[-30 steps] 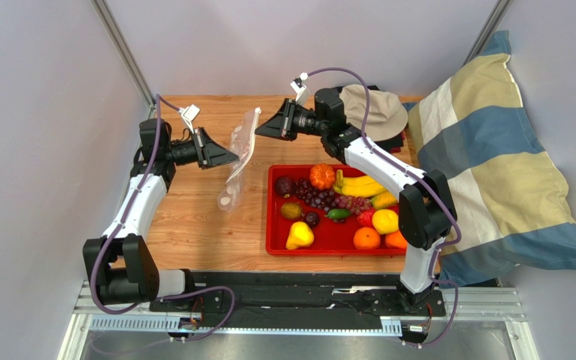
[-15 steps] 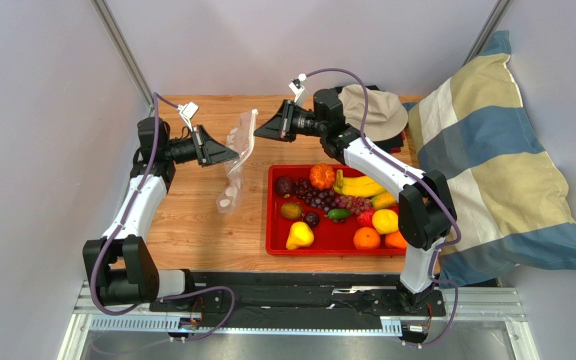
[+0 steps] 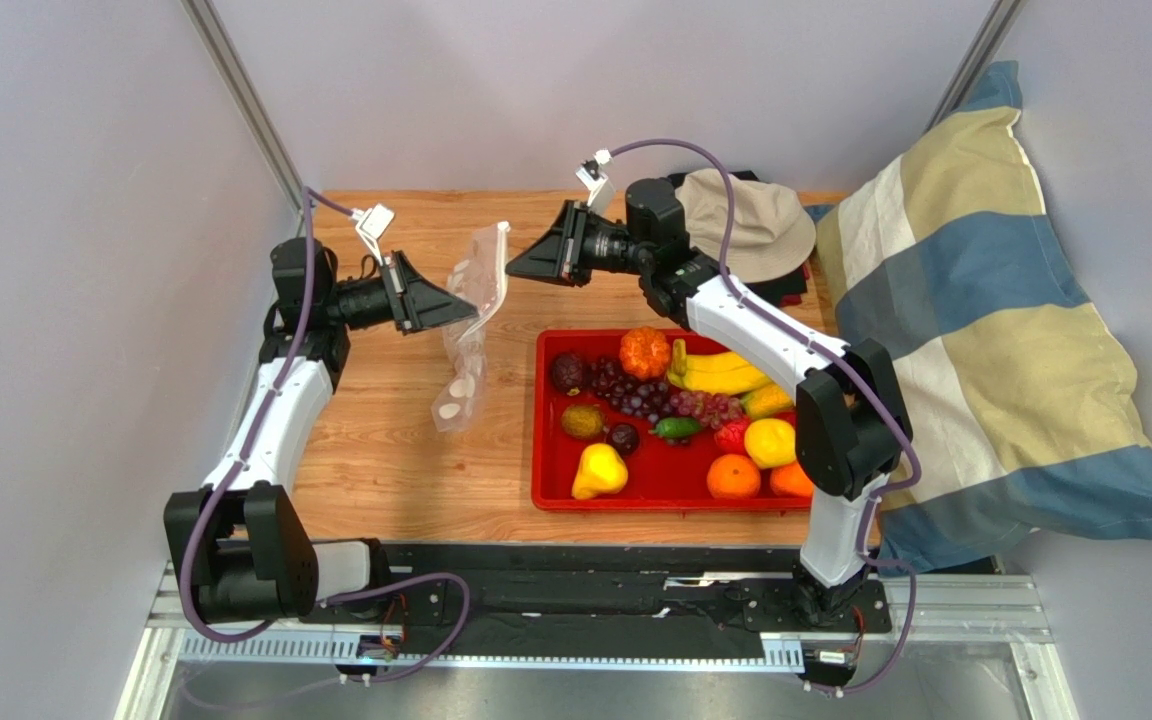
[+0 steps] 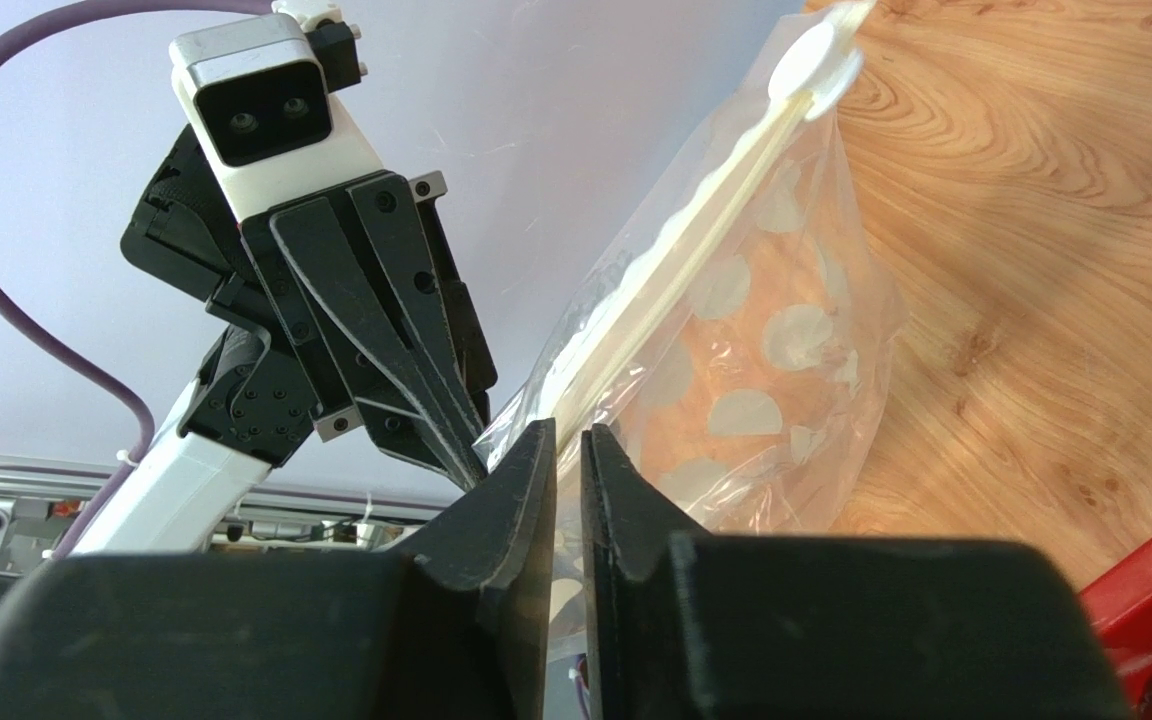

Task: Place the food in the zip-top bag and seal the zipper
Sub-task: Open the zipper of the food storage bag at the center of the board.

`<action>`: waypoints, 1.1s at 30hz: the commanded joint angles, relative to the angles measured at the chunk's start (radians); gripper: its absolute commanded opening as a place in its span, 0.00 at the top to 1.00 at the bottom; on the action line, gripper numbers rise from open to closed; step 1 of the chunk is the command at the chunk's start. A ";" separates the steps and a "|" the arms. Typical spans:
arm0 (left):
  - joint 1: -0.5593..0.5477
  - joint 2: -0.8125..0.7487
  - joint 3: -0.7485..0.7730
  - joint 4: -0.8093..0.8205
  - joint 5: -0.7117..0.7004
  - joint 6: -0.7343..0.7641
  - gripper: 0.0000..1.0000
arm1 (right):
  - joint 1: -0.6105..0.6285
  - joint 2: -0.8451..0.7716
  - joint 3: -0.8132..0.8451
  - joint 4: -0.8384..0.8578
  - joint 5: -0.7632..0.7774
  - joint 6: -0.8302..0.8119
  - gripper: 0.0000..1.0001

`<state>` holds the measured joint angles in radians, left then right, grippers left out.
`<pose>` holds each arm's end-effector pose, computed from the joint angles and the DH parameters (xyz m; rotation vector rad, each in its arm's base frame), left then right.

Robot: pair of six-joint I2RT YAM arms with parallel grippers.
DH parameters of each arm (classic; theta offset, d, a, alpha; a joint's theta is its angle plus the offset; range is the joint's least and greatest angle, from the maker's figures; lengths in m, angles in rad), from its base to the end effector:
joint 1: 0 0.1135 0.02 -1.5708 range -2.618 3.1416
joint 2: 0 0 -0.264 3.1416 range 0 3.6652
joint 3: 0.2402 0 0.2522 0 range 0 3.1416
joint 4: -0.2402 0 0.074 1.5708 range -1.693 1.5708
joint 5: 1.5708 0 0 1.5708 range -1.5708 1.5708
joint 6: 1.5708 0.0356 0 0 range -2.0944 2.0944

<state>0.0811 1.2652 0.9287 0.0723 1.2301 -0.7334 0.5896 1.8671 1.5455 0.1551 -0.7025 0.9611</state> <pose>0.2763 -0.0112 0.3186 0.1709 1.9271 -1.5562 0.3598 0.2683 0.3287 -0.2343 2.0307 1.6672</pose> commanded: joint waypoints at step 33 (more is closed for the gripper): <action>-0.017 -0.282 0.200 -0.586 -0.491 0.563 0.01 | 0.058 0.010 0.077 0.037 0.008 -0.007 1.00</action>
<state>0.0662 1.1133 1.0355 -0.3588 0.9230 -0.3408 0.6216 1.8816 1.5578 0.1795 -0.7258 1.0000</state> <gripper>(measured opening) 0.887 0.011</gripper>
